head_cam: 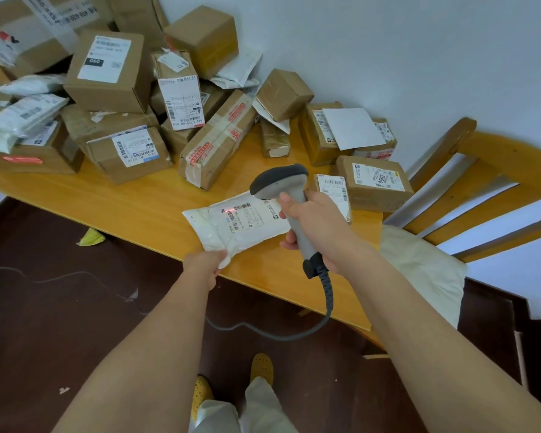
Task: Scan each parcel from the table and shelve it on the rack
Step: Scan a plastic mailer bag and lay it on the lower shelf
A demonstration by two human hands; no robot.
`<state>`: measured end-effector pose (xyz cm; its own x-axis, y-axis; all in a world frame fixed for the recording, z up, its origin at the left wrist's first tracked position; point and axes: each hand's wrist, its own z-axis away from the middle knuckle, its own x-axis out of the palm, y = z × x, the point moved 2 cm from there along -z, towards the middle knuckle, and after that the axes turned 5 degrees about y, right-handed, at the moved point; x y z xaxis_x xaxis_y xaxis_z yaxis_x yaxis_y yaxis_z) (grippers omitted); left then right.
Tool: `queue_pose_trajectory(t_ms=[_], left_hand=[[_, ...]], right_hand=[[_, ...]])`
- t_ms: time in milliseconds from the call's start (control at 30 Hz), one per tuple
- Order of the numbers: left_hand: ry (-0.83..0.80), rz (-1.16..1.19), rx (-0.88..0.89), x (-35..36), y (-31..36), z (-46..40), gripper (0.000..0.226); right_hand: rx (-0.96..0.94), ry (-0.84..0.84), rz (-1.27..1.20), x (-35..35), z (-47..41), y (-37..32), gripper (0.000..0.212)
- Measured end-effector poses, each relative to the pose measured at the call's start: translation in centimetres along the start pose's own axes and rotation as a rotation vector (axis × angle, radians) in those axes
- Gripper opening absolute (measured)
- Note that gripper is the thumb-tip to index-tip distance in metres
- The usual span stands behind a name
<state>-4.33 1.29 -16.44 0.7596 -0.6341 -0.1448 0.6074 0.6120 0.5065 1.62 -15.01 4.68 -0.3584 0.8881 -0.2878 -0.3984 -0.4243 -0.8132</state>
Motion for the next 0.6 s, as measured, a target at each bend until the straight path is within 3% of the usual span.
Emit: queue_pose_trajectory(t_ms=[133,267,600], left_hand=[[-0.094,0.195,-0.005,-2.3,0.5,1.2,0.033],[-0.142,0.287,0.099,-7.7,0.8,3.5,0.014],[-0.142,0.553,0.251,-28.1,-3.8,10.3,0.02]], right_hand=[[-0.016,-0.047,0.007,0.7,-0.2,-0.3,0.019],[-0.047,-0.145,0.056,3.7,-0.5,-0.6,0.015],[-0.149,-0.374,0.161,15.7,6.7,1.8,0.046]])
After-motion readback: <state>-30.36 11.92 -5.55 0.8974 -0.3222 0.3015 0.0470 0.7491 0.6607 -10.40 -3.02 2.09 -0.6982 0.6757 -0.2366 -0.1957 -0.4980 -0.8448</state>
